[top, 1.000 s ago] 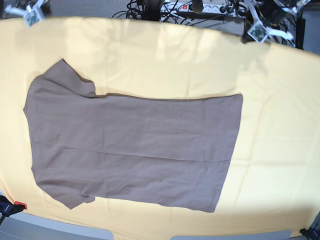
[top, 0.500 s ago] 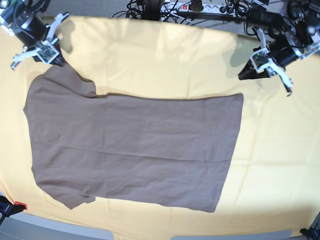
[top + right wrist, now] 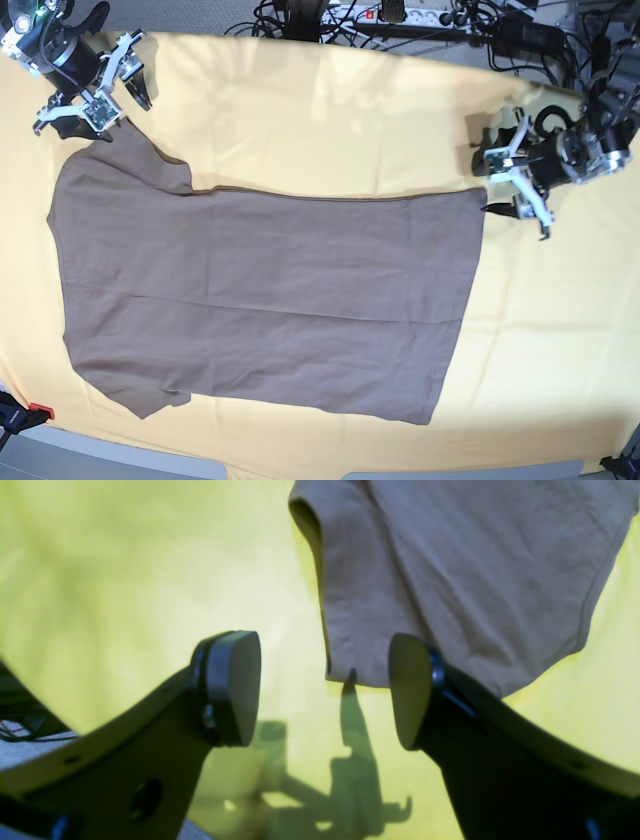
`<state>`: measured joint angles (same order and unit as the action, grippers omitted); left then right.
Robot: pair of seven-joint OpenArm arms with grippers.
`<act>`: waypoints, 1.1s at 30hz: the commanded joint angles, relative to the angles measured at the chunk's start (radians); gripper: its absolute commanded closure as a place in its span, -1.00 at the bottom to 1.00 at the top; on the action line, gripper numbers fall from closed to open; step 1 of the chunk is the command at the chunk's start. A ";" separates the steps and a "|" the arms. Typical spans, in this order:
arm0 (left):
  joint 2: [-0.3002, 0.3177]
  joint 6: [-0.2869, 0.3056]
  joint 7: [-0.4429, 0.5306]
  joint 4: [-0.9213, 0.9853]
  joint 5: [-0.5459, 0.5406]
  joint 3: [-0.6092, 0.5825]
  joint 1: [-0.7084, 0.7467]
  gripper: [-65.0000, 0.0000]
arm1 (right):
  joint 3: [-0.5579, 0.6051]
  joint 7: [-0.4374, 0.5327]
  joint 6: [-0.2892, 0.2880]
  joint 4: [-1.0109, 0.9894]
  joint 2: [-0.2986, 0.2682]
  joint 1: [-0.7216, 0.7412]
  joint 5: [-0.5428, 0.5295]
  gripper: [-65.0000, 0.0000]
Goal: Fold the T-shirt properly
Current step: 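Move both grippers down to the shoulder corners of the brown T-shirt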
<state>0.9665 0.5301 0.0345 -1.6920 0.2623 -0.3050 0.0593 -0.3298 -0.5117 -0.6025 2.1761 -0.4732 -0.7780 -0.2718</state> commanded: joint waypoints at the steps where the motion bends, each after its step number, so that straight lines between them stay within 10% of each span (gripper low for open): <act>1: 0.013 -0.021 -0.001 0.014 0.024 -0.028 -0.043 -0.07 | -0.008 0.023 0.005 0.012 -0.012 -0.002 -0.011 -0.29; 10: -0.075 -0.056 -0.001 0.171 0.045 -0.273 -0.268 -0.05 | -0.008 0.095 0.000 -0.101 -0.034 0.051 0.044 -0.29; 28: -0.091 -0.045 -0.001 0.180 0.040 -0.280 -0.293 0.14 | 0.224 0.101 0.018 -0.502 -0.178 0.367 0.124 -0.29; 30: -0.091 -0.045 -0.002 0.180 0.040 -0.280 -0.293 0.30 | 0.241 0.099 0.033 -0.509 -0.178 0.392 0.155 -0.09; 33: -0.088 -0.045 -0.016 0.179 0.039 -0.280 -0.293 1.00 | 0.241 0.068 0.034 -0.496 -0.179 0.410 0.148 0.88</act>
<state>0.8608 0.4686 0.0505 -1.5120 0.2882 -0.5888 -0.2272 -0.0803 -0.4110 -0.5762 1.6752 -0.6312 -0.3702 -0.1482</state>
